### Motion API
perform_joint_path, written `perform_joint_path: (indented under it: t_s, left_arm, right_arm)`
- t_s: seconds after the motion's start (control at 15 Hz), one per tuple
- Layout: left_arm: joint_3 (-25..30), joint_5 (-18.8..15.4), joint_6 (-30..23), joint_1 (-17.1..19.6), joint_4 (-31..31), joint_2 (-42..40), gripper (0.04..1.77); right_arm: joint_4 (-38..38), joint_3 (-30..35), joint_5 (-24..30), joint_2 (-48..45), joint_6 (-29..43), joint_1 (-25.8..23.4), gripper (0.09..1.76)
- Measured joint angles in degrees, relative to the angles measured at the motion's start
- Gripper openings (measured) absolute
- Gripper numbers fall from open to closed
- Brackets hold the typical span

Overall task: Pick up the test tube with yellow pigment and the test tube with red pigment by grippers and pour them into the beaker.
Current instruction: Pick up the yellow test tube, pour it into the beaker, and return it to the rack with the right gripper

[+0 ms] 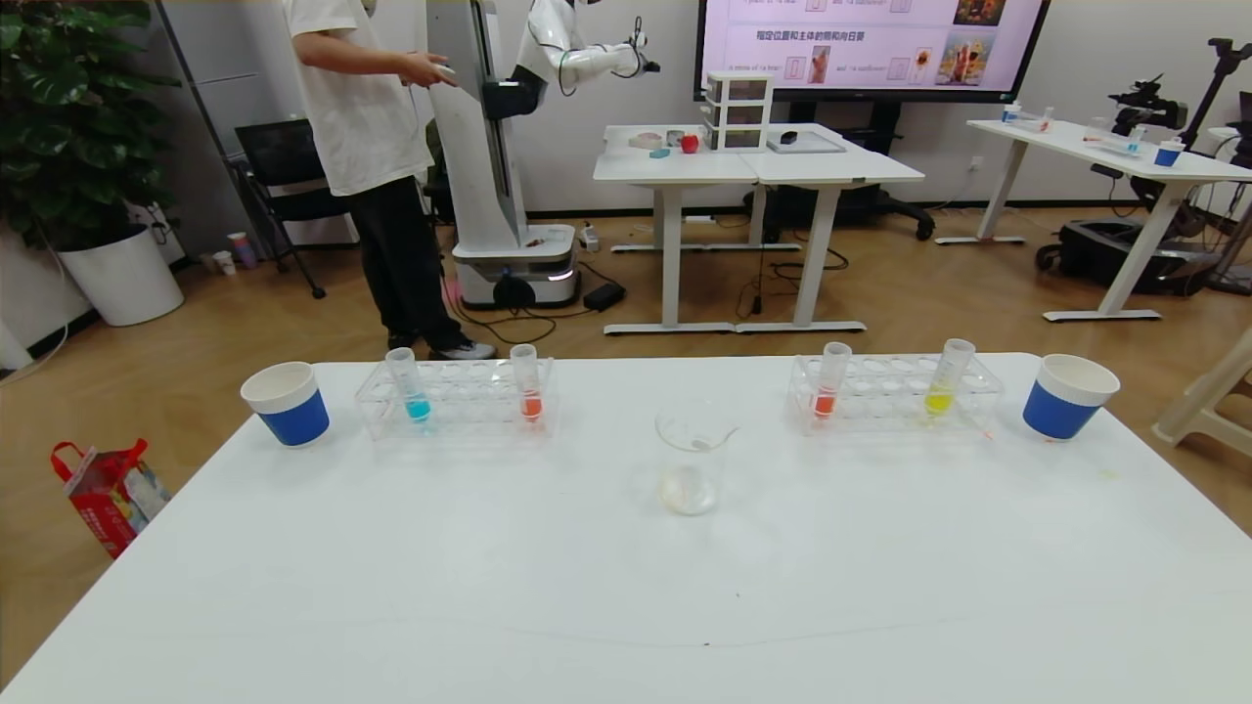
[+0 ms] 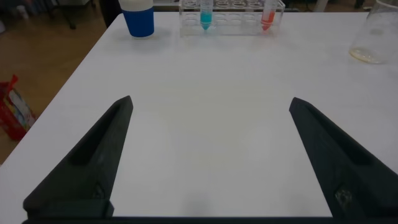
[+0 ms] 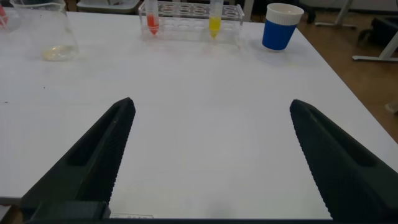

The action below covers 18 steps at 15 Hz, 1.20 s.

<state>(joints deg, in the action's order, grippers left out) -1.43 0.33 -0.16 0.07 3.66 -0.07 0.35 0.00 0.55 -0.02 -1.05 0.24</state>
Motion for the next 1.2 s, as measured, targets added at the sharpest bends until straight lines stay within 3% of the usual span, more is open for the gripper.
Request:
perform_joint_path:
  t_s: [0.93,1.2]
  left_arm:
    - [0.0,0.0,0.0,0.0,0.0,0.0,1.75]
    - [0.0,0.0,0.0,0.0,0.0,0.0,1.75]
  right_arm:
    - [-1.9,-0.2,-1.1,0.0,-0.1,-0.2,1.74]
    - [-2.5,-6.0,-1.4,2.3,0.0,0.3,1.74]
